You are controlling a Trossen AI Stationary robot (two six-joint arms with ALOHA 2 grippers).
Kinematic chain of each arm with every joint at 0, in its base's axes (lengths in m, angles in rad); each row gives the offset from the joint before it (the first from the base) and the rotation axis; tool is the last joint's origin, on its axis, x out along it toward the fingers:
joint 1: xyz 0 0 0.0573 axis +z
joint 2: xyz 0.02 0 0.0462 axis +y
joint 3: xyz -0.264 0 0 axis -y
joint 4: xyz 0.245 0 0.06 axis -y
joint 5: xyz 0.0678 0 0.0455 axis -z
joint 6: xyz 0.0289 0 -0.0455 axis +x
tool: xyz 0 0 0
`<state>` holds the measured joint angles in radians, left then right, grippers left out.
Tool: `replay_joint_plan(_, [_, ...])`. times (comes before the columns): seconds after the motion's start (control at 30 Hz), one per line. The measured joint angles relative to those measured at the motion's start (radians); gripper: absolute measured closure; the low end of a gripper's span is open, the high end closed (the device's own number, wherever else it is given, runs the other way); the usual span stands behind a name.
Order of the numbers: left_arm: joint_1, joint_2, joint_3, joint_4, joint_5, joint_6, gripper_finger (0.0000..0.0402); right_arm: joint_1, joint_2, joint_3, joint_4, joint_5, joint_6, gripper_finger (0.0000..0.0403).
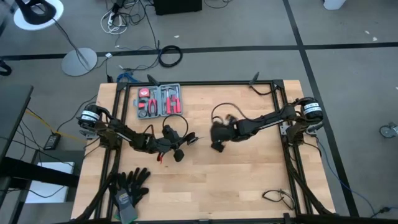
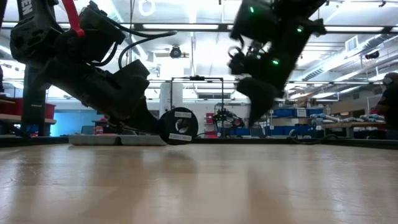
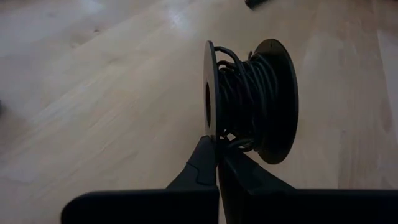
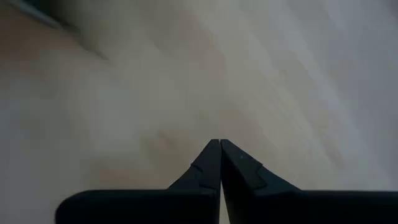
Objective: Coil cords
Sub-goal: Coil the black wire onto the spool
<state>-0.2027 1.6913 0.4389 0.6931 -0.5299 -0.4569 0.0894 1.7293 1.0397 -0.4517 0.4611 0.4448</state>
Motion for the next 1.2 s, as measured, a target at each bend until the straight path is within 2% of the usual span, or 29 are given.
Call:
replay_joint_plan(0.13, [0.006, 0.0, 0.0, 0.002, 0.021, -0.008, 0.0401, -0.016, -0.035, 0.0, -0.25, 0.037, 0.165, 0.0401])
replay_joint_plan(0.27, [0.034, 0.0, 0.0, 0.02, 0.067, -0.041, 0.0401, -0.004, -0.068, 0.0, -0.4, 0.157, 0.249, 0.0394])
replay_joint_plan(0.47, [0.122, 0.0, 0.0, 0.098, 0.305, -0.098, 0.0401, 0.044, -0.16, 0.0, -0.62, 0.347, 0.455, 0.0387])
replay_joint_plan(0.57, [0.177, 0.0, 0.0, 0.122, 0.42, -0.156, 0.0401, 0.069, -0.195, 0.0, -0.624, 0.396, 0.516, 0.039])
replay_joint_plan(0.67, [0.229, 0.003, 0.0, 0.124, 0.492, -0.244, 0.0401, 0.095, -0.201, -0.001, -0.604, 0.408, 0.524, 0.0395])
replay_joint_plan(0.77, [0.264, 0.033, 0.001, 0.129, 0.536, -0.331, 0.0401, 0.125, -0.196, -0.065, -0.479, 0.426, 0.523, 0.0399])
replay_joint_plan(0.93, [0.285, 0.092, 0.001, 0.225, 0.586, -0.399, 0.0401, 0.188, -0.227, -0.311, -0.093, 0.509, 0.589, 0.0401])
replay_joint_plan(1.03, [0.286, 0.098, 0.0, 0.268, 0.602, -0.416, 0.0401, 0.205, -0.287, -0.445, 0.15, 0.509, 0.607, 0.0401])
replay_joint_plan(1.1, [0.294, 0.098, 0.0, 0.273, 0.624, -0.421, 0.0401, 0.2, -0.336, -0.523, 0.342, 0.488, 0.535, 0.0401])
replay_joint_plan(1.2, [0.304, 0.099, 0.002, 0.274, 0.623, -0.435, 0.04, 0.164, -0.402, -0.644, 0.637, 0.371, 0.379, 0.0402])
